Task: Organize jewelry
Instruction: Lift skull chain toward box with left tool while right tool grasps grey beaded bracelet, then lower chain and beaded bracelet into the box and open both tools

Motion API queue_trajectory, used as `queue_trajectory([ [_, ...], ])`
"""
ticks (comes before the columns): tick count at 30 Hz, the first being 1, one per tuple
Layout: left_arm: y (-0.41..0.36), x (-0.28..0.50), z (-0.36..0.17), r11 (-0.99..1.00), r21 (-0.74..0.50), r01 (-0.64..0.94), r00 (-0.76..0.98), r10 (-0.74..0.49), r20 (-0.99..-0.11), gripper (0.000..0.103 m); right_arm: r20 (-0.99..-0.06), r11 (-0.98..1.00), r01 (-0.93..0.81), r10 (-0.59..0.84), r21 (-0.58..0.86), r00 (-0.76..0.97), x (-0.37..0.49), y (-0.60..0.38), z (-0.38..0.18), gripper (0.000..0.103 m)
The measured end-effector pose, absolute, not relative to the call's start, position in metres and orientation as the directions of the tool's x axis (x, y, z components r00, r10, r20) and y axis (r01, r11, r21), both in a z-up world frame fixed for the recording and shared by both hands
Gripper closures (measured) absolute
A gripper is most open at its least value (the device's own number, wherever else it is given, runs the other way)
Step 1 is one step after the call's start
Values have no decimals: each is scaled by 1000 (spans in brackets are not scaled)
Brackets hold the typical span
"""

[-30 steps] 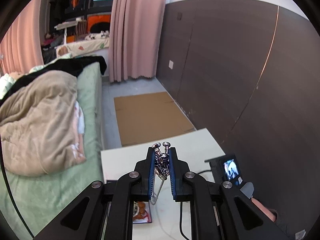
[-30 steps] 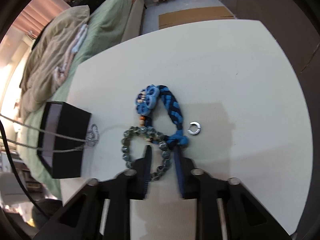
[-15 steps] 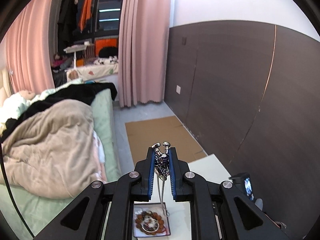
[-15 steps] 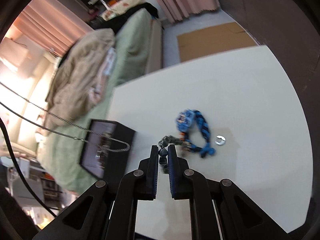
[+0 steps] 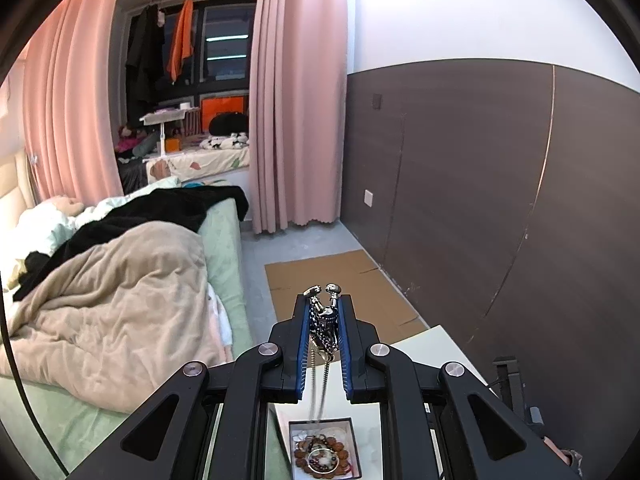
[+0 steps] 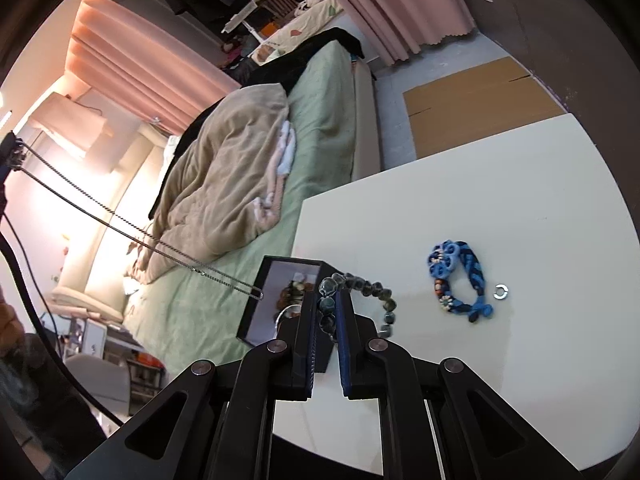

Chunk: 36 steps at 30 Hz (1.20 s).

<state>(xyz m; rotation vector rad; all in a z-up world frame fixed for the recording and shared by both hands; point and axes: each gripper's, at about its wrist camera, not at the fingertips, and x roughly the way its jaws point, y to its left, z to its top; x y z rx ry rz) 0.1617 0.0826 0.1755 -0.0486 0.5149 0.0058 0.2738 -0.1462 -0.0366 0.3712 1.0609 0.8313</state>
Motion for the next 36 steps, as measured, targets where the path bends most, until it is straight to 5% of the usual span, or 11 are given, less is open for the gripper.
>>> queue_trajectory([
  [36, 104, 183, 70, 993, -93, -74, 739, -7, -673, 89, -624, 644, -435, 752, 630, 210, 273, -126, -47, 92],
])
